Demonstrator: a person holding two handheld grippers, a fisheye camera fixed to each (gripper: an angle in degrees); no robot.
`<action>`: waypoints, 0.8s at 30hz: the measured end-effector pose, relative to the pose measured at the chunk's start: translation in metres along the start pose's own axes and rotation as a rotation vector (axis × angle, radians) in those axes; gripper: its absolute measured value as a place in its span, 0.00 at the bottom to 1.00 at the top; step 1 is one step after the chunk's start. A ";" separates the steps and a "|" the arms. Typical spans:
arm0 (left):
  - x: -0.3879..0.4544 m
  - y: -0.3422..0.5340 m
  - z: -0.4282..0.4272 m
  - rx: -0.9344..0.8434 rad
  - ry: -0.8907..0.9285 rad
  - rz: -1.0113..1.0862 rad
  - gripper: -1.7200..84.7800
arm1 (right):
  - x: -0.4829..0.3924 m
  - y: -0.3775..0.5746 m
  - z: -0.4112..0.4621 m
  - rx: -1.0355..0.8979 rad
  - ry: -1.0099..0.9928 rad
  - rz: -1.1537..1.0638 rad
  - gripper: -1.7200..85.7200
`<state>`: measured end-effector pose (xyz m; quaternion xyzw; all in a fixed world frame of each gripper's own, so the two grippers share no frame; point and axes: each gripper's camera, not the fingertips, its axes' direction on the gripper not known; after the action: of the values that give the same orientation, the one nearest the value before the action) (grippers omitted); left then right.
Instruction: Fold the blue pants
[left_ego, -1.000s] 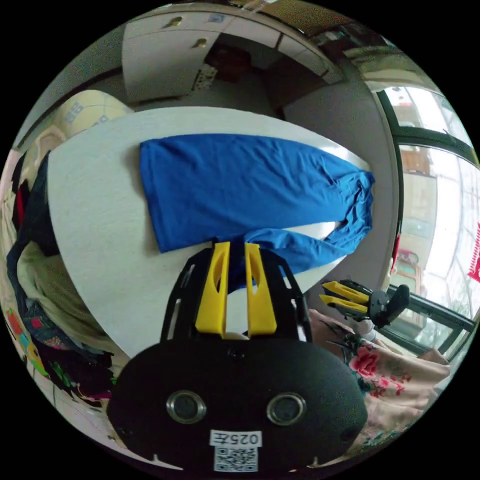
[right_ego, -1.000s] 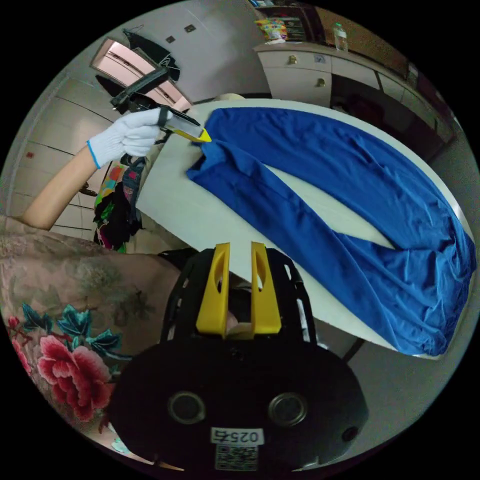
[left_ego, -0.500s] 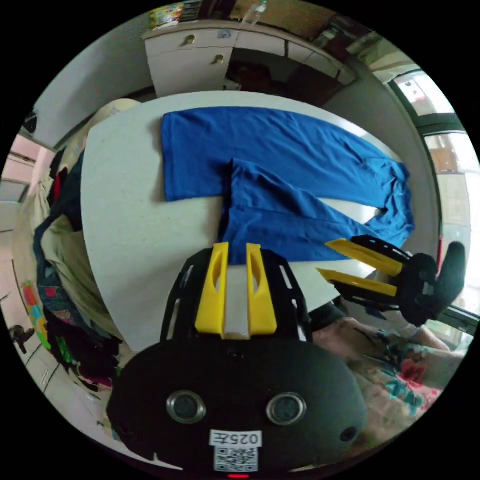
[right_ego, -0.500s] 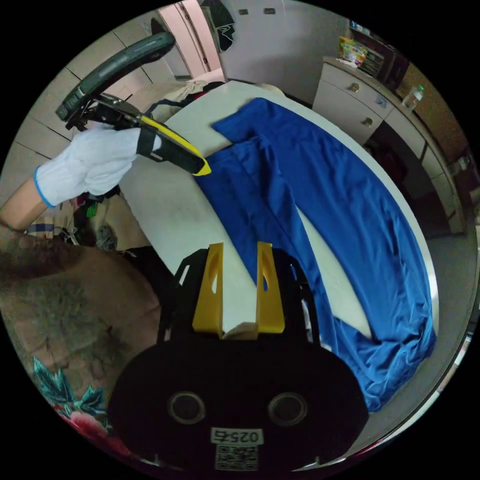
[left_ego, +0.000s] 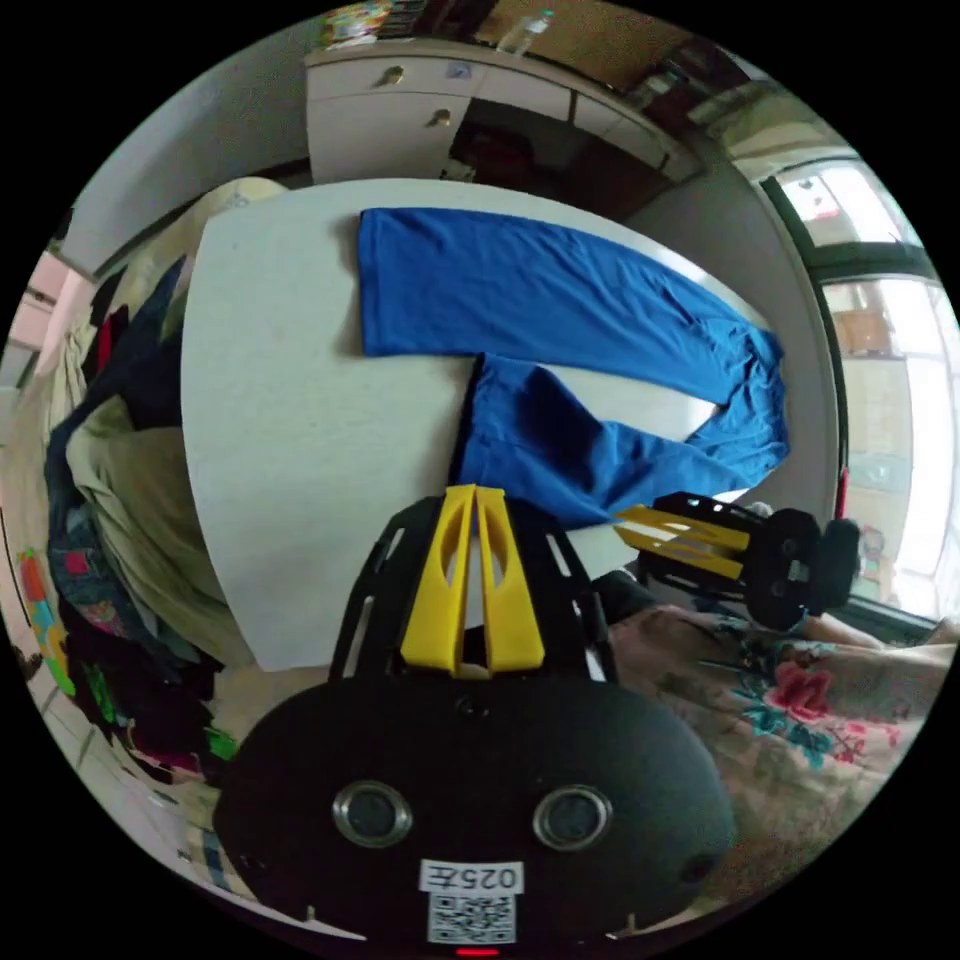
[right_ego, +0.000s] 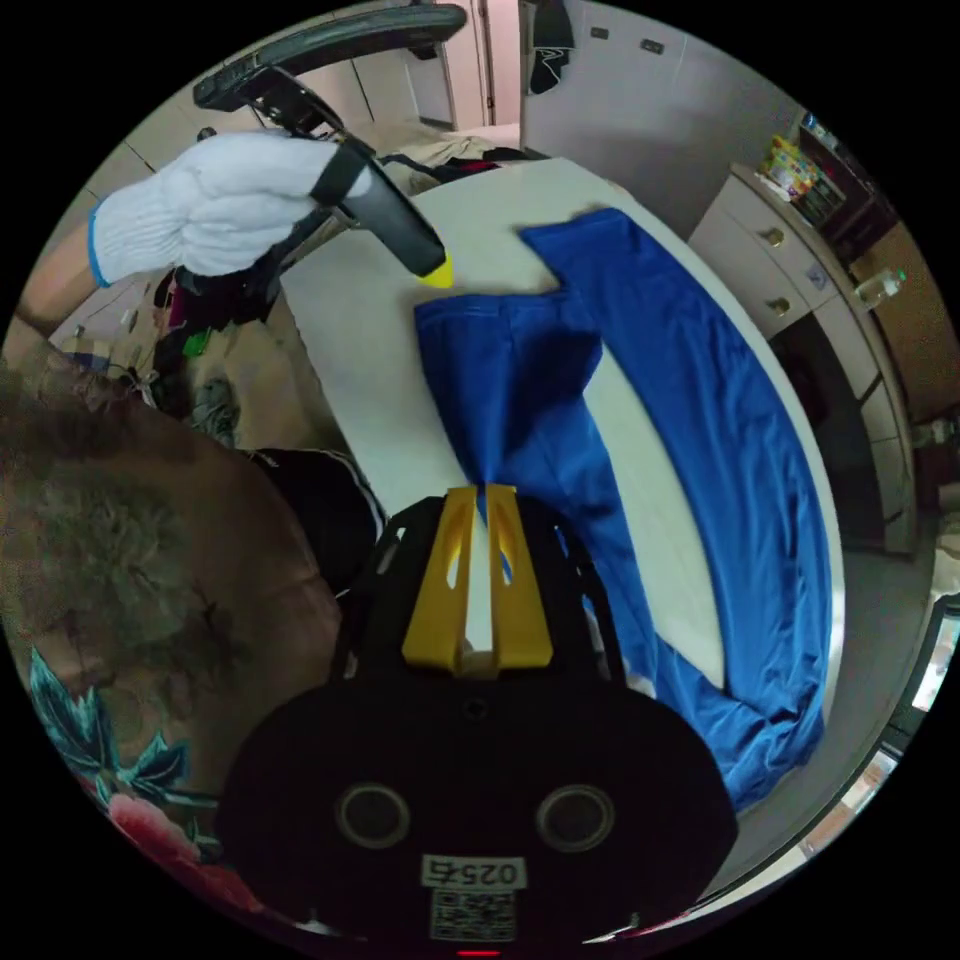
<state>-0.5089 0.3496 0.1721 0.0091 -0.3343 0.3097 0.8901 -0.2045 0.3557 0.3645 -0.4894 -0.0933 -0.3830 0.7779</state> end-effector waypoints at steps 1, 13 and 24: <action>-0.003 0.000 -0.002 0.012 0.015 -0.018 0.02 | 0.001 0.000 0.002 -0.011 -0.006 0.008 0.08; 0.023 -0.054 0.029 -0.131 -0.103 0.072 0.02 | 0.019 -0.009 -0.020 0.014 -0.101 0.106 0.13; 0.021 -0.044 -0.041 0.019 -0.007 0.122 0.01 | 0.076 0.004 -0.054 0.104 -0.253 0.296 0.11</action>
<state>-0.4477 0.3343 0.1614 -0.0016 -0.3343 0.3664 0.8683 -0.1618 0.2733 0.3735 -0.5010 -0.1367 -0.1946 0.8321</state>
